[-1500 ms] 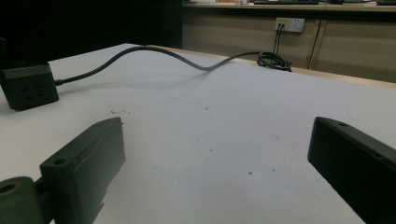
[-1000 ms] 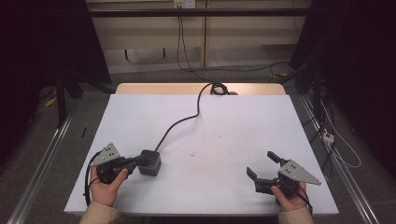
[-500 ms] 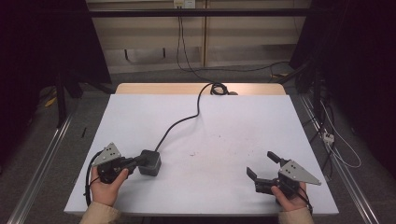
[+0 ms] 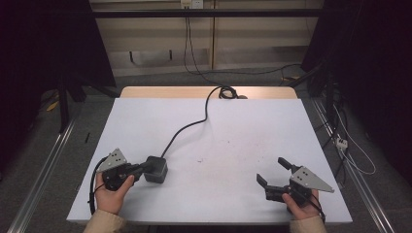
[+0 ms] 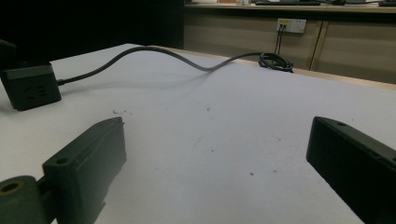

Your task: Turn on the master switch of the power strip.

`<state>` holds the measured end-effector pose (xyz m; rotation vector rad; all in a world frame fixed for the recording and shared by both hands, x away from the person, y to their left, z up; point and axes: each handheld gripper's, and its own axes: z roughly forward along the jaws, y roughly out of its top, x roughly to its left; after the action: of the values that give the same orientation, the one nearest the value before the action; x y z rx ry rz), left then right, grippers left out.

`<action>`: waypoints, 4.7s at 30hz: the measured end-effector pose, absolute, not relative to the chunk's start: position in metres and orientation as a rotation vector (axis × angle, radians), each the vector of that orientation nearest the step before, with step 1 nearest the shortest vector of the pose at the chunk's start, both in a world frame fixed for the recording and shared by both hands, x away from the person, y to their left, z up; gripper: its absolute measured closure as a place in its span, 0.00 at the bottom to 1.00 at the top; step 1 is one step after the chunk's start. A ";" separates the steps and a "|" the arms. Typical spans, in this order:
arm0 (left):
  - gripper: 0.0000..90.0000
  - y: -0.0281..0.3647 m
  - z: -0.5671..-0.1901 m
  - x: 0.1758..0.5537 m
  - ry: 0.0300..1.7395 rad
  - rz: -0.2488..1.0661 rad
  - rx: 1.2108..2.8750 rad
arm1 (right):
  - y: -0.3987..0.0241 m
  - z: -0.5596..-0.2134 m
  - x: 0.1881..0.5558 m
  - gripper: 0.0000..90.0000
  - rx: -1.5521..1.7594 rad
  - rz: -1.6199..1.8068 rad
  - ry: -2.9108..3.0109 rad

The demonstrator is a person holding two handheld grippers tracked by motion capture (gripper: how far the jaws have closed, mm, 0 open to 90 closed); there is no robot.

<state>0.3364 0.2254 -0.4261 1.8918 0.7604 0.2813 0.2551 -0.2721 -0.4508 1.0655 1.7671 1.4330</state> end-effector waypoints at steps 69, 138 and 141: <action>1.00 0.223 -0.427 0.333 0.771 0.304 1.926 | -0.271 -0.450 0.256 0.05 1.070 1.438 1.757; 1.00 0.220 -0.424 0.332 0.820 0.294 1.939 | -0.271 -0.450 0.256 0.05 1.066 1.439 1.753; 1.00 0.219 -0.424 0.332 0.819 0.305 1.954 | -0.271 -0.449 0.255 0.05 1.067 1.440 1.751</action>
<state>0.3316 0.2186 -0.4237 1.9543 0.8193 0.3047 0.2555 -0.2711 -0.4495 1.0668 1.7514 1.4398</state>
